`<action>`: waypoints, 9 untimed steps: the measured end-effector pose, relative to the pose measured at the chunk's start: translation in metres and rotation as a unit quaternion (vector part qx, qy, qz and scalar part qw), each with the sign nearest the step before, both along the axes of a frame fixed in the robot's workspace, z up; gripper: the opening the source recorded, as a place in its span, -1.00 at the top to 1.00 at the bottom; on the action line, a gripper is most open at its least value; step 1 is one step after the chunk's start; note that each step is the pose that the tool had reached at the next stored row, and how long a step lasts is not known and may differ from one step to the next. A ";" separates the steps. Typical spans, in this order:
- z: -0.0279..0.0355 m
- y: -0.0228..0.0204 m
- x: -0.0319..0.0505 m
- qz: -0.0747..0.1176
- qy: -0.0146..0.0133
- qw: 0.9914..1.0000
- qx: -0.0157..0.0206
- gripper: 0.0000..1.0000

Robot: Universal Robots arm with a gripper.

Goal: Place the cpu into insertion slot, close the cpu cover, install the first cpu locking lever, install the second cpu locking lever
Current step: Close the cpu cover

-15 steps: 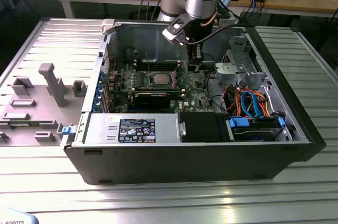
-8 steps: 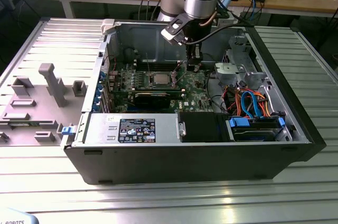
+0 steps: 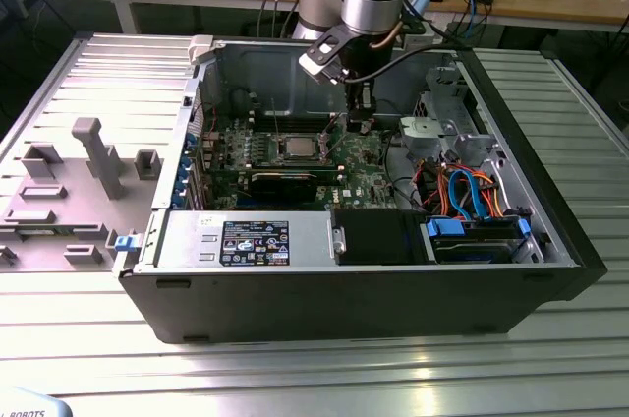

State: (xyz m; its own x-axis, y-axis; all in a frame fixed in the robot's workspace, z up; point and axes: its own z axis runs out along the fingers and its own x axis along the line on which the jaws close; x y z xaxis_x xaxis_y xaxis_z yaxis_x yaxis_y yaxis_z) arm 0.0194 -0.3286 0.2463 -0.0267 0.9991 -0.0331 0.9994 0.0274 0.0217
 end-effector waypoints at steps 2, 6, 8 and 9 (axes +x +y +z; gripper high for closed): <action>0.0000 0.0000 -0.0003 0.000 0.000 1.000 0.000 0.79; -0.0002 0.0000 -0.0064 0.000 0.000 1.000 0.000 0.79; -0.0002 0.0000 -0.0068 0.000 0.000 1.000 0.000 0.79; -0.0003 0.0000 -0.0070 0.000 0.000 1.000 0.000 0.79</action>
